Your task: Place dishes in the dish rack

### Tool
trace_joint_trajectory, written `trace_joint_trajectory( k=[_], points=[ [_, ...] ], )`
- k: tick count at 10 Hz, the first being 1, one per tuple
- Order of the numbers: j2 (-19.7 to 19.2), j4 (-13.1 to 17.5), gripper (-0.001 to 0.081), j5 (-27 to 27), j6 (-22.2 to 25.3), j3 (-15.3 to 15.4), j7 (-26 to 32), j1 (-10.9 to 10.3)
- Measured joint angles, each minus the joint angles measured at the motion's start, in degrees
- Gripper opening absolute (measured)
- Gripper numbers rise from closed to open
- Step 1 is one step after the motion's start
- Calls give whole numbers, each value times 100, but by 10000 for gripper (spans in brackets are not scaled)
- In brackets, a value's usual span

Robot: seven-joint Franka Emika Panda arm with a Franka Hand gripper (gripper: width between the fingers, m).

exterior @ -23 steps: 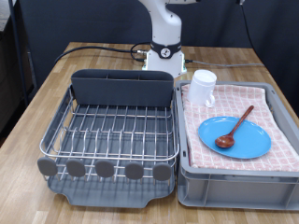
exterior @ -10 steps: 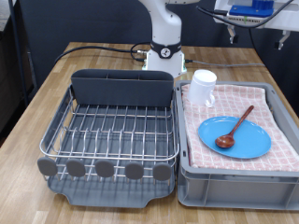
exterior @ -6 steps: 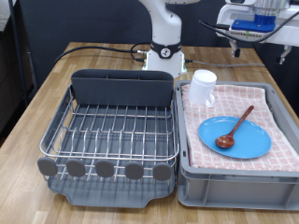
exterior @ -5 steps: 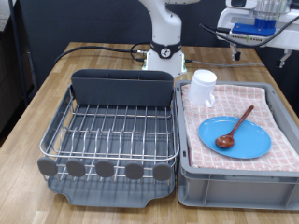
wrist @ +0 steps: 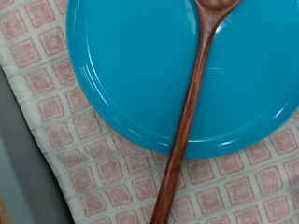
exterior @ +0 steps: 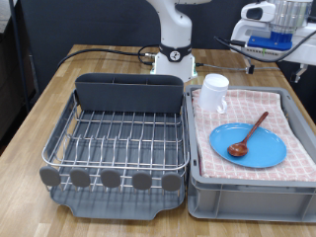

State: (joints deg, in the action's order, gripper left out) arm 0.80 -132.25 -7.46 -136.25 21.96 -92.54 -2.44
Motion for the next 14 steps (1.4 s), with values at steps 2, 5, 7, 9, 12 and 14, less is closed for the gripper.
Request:
trace_joint_trajectory(
  k=[2, 5, 7, 9, 12, 14],
  points=[
    [-386, 6, 802, -485, -342, 24, -403, -33],
    [-813, 15, 802, -1266, -673, 7, -1324, -117],
    [-1022, 5, 802, -1519, -866, -43, -1580, -139],
    [-1224, -56, 802, -1718, -1226, -152, -1714, -139],
    [-1442, -152, 802, -2127, -1561, -367, -1947, -145],
    [-1511, -239, 802, -2419, -1777, -489, -2195, -157]
  ],
)
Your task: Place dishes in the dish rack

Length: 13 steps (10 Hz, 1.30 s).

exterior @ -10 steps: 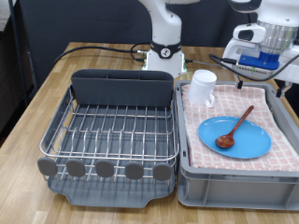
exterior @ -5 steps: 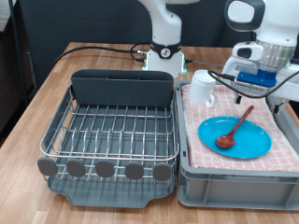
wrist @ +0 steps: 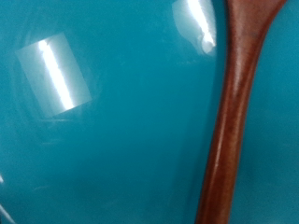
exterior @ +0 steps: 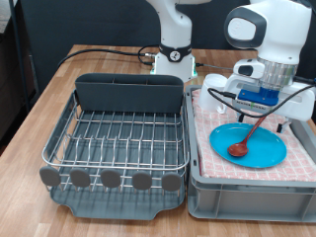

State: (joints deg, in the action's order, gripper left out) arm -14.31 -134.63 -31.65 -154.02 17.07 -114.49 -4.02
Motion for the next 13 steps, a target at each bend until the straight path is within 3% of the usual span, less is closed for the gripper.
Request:
trace_joint_trajectory(
  k=[4, 7, 8, 9, 11, 12, 13],
  points=[
    [-114, -217, 802, -677, -561, -309, -764, -104],
    [-166, -275, 802, -970, -710, -441, -1118, -184],
    [-166, -275, 725, -1003, -710, -452, -1186, -210],
    [-166, -275, 725, -1004, -708, -451, -1193, -222],
    [-166, -272, 352, -1004, -706, -451, -1197, -232],
    [-166, -272, 352, -1004, -706, -451, -1204, -235],
    [-166, -272, 160, -1004, -706, -451, -1216, -237]
  ],
)
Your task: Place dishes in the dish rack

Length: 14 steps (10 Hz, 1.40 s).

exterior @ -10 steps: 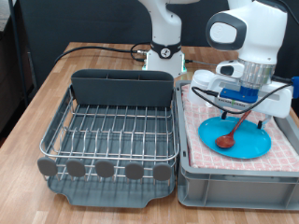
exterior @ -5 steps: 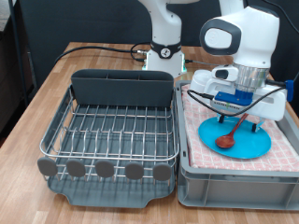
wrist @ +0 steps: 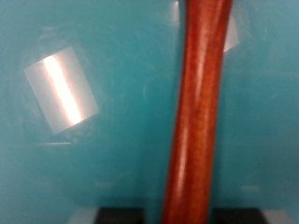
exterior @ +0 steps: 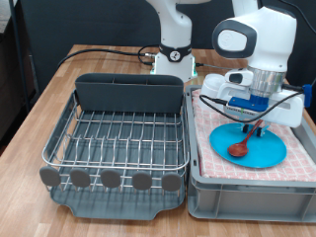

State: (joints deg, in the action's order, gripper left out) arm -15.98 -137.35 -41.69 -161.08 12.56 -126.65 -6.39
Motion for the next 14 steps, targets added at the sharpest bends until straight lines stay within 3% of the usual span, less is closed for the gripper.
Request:
trace_joint_trajectory(
  k=[1, 2, 6, 10, 14],
  points=[
    [0, 5, 160, 0, 0, 0, -3, -1],
    [1, 15, 88, 0, 0, 0, -3, -1],
    [213, 71, 88, 196, 295, 94, 151, 10],
    [971, 67, 88, 1842, 1132, 461, 1420, 102],
    [1865, -65, 88, 3445, 2046, 496, 2294, 91]
  ],
)
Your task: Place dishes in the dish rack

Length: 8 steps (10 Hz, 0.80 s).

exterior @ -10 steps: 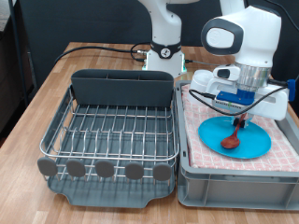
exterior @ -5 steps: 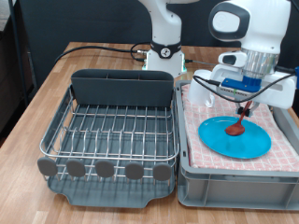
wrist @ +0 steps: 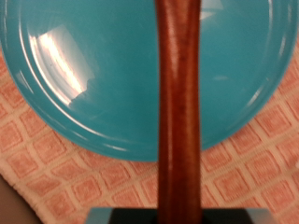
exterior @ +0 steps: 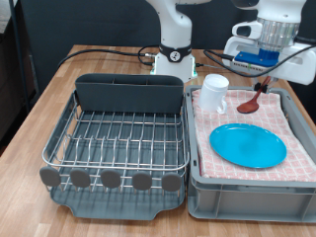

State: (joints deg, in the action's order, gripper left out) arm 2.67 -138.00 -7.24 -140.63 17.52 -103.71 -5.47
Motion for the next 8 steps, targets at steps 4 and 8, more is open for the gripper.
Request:
trace_joint_trajectory(
  k=[4, 8],
  points=[
    [658, -266, 88, 463, 493, -68, 94, -7],
    [1026, -478, 87, 817, 734, -369, -1012, 211]
  ],
)
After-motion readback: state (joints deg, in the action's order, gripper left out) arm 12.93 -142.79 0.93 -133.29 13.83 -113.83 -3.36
